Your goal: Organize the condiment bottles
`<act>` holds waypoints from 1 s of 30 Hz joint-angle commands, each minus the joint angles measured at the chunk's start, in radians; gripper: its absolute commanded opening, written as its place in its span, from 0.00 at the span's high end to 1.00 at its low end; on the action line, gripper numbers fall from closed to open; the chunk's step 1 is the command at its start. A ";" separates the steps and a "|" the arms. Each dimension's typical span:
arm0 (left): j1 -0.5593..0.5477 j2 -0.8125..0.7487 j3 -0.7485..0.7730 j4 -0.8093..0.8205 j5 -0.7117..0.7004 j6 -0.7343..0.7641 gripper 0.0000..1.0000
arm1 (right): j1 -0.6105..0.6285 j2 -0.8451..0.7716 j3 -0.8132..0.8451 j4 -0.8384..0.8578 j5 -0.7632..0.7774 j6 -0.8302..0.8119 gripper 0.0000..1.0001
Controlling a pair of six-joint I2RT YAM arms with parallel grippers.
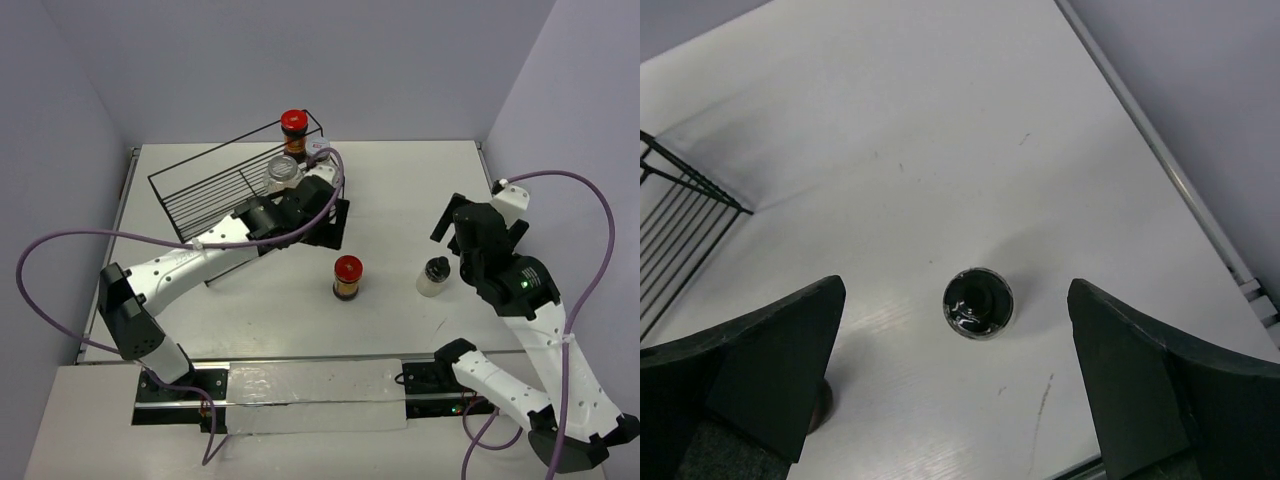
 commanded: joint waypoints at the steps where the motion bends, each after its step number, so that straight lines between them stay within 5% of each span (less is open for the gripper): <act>1: -0.041 0.001 -0.011 0.078 0.110 -0.004 0.03 | -0.021 0.016 0.006 0.022 0.003 -0.046 0.00; 13: -0.177 0.172 0.055 0.016 0.070 0.001 0.01 | -0.031 0.022 -0.015 0.047 -0.012 -0.036 0.00; 23: -0.185 0.232 0.060 0.020 0.012 -0.010 0.01 | -0.034 0.009 -0.020 0.045 -0.014 -0.044 0.00; 30: -0.185 0.281 0.120 -0.006 -0.036 0.004 0.12 | -0.034 0.008 -0.020 0.045 -0.019 -0.043 0.00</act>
